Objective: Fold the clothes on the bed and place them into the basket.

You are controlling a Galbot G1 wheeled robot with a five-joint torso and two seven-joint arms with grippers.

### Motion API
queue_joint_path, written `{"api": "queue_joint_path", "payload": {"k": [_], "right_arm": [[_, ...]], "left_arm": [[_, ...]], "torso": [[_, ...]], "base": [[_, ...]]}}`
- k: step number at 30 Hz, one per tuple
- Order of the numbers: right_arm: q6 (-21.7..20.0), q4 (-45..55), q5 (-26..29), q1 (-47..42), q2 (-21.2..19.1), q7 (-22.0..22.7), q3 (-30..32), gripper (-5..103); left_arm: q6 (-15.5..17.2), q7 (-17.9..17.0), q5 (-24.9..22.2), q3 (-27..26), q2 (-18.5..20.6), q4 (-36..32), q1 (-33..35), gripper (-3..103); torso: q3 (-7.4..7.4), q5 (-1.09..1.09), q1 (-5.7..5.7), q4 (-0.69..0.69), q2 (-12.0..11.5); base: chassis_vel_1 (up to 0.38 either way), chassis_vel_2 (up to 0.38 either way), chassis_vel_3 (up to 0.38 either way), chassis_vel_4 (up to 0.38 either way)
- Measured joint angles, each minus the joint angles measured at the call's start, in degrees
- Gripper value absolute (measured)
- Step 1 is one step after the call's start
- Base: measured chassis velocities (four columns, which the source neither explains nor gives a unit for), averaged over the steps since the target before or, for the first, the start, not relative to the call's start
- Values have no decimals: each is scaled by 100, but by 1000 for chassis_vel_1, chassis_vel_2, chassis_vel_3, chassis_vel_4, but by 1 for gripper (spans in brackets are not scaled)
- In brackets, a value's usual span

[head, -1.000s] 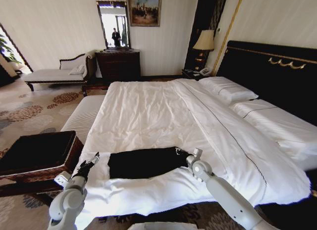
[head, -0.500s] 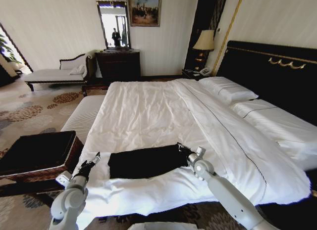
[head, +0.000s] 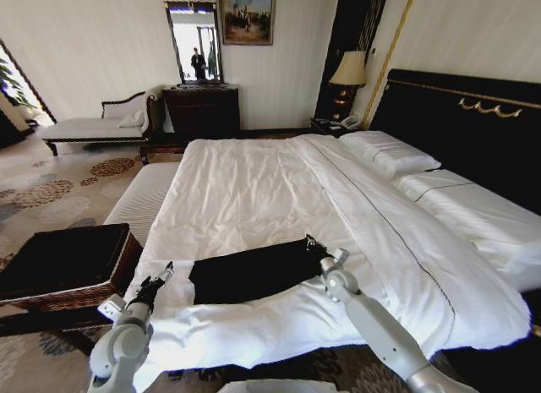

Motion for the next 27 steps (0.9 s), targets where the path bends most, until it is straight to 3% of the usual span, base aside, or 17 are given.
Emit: {"api": "queue_joint_path", "payload": {"k": [3,4,6,8,10,11,13,14,16,18,21,27], "right_arm": [[219,-4,-227,-44,-13,10,107,19],[413,16,-390,-93,-27,88,201,30],[478,40,-441,-120,-38,135,245,30],[537,254,-373,-284,-157,259,440,41],[243,803,252,-611,-362,541,656,47],[243,803,252,-611,-362,541,656,47],[-246,1462,1047,-1010,-523,1017,850,58],[-409,1653,1256,-1140,-554,1160,902,58],[-1000,2292,2003,-1661,-602,1673,1073,73],[-1154,2427,2182,-1789,-586,1806,1108,73],[-1436,2659,2514,-2069,-418,2039,1152,90],[-1479,2612,2552,-2102,-147,2044,1093,100]], "left_arm": [[-10,10,36,32,-15,-19,67,100],[-33,23,63,43,-21,-18,117,100],[-44,28,70,43,-22,-14,136,100],[-71,38,77,32,-26,13,181,100],[-86,40,67,-6,-24,17,201,100],[-86,40,67,-6,-24,17,201,100],[-87,41,48,-25,-12,11,204,100],[-87,40,43,-28,-8,8,202,100],[-86,40,31,-34,-3,-14,187,100],[-87,38,30,-32,-8,-20,186,100],[-85,33,31,-12,-34,-76,204,100],[-83,27,27,-30,-35,-132,245,100]], "torso": [[0,0,0,0,0],[0,0,0,-1,0],[0,0,0,-1,0],[0,0,0,2,0],[-1,0,0,-1,0],[-1,0,0,-1,0],[-1,-2,0,-2,0],[-1,-1,0,-1,0],[-1,0,0,-1,1],[-1,0,-1,-1,1],[-1,0,-1,0,1],[0,0,0,0,1]], "base": [[0,0,0,0],[0,0,0,0],[0,0,0,0],[0,0,0,0],[0,0,0,0],[0,0,0,0],[0,0,0,0],[0,0,0,0],[0,0,0,0],[0,0,0,0],[0,0,0,0],[0,0,0,0]]}}
